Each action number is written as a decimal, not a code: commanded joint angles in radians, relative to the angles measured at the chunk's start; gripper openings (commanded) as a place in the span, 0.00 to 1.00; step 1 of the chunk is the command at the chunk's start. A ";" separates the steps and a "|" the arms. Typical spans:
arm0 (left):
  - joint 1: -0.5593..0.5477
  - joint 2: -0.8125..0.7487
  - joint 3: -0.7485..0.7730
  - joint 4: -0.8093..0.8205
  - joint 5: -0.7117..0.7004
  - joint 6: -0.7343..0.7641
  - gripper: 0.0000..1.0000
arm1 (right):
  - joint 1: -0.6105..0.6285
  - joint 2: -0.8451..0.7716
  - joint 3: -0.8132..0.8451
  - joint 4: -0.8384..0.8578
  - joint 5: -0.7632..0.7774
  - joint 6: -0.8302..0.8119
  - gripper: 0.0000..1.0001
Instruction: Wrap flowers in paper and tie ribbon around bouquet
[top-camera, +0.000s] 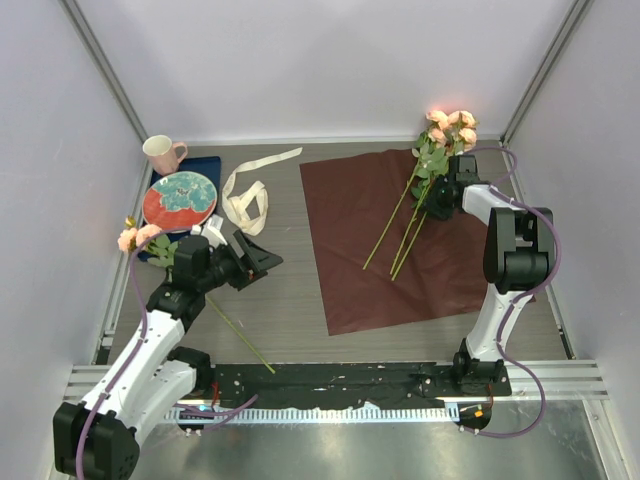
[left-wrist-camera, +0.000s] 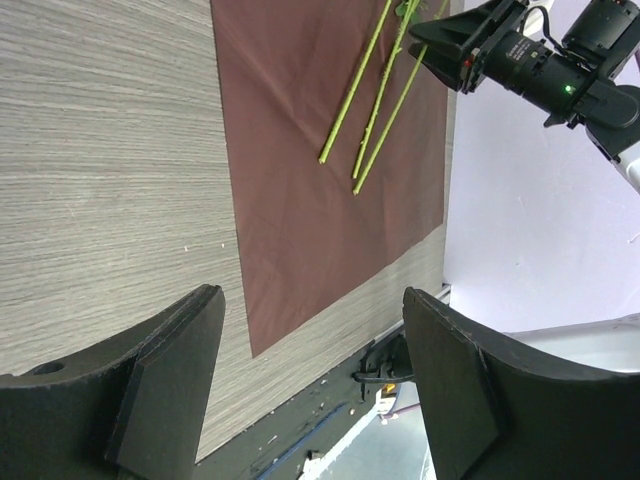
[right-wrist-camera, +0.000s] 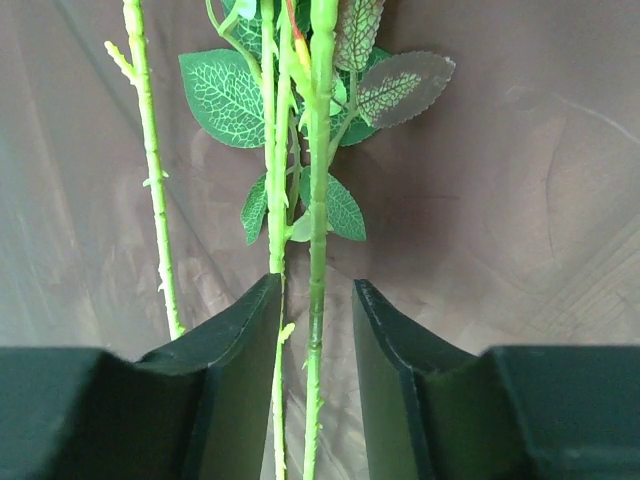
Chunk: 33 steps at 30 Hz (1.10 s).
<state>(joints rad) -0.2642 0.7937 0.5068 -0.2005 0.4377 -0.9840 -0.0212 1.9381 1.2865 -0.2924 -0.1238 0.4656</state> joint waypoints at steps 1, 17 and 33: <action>0.000 -0.022 0.012 -0.040 -0.019 0.018 0.76 | 0.003 -0.060 0.008 0.009 0.030 -0.004 0.44; 0.003 -0.031 0.124 -0.686 -0.835 -0.165 0.94 | 0.101 -0.298 -0.045 -0.139 0.121 -0.035 0.64; 0.065 0.191 -0.017 -0.534 -0.942 -0.248 0.75 | 0.311 -0.646 -0.128 -0.238 0.151 -0.042 0.64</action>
<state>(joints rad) -0.2138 0.9760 0.5354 -0.8043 -0.4412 -1.1770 0.2798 1.4029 1.1786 -0.5129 0.0067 0.4385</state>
